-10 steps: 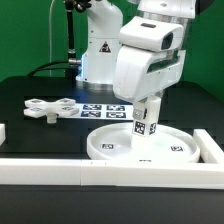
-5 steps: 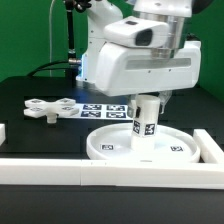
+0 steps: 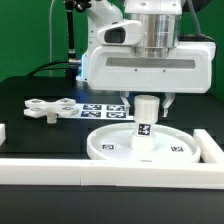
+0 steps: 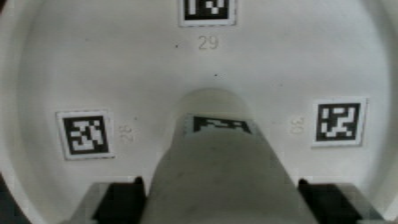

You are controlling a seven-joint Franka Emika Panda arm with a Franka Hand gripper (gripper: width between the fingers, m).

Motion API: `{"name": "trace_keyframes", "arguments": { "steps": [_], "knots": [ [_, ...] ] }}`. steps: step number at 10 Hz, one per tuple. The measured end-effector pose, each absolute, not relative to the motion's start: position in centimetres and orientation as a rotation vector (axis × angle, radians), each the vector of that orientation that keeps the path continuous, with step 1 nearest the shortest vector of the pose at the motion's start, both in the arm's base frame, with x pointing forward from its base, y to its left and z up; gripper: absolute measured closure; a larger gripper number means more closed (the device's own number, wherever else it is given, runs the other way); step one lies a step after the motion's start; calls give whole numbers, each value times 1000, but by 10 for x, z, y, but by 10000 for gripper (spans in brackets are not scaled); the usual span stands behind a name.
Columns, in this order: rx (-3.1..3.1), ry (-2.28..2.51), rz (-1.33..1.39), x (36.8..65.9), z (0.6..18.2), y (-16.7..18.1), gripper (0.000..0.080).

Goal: Assemble round table

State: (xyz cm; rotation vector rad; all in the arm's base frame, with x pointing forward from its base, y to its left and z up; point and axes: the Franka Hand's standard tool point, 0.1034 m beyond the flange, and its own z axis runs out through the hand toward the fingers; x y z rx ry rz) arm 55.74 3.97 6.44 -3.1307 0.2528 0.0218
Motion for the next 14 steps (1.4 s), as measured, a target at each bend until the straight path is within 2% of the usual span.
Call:
{"name": "trace_keyframes", "arguments": {
  "steps": [4,8,14],
  "knots": [
    [-3064,651,24,558,64,40,390],
    [-2682,1483,3,556,64,39,390],
    [-2376,1905,70,557,64,39,390]
  ]
}}
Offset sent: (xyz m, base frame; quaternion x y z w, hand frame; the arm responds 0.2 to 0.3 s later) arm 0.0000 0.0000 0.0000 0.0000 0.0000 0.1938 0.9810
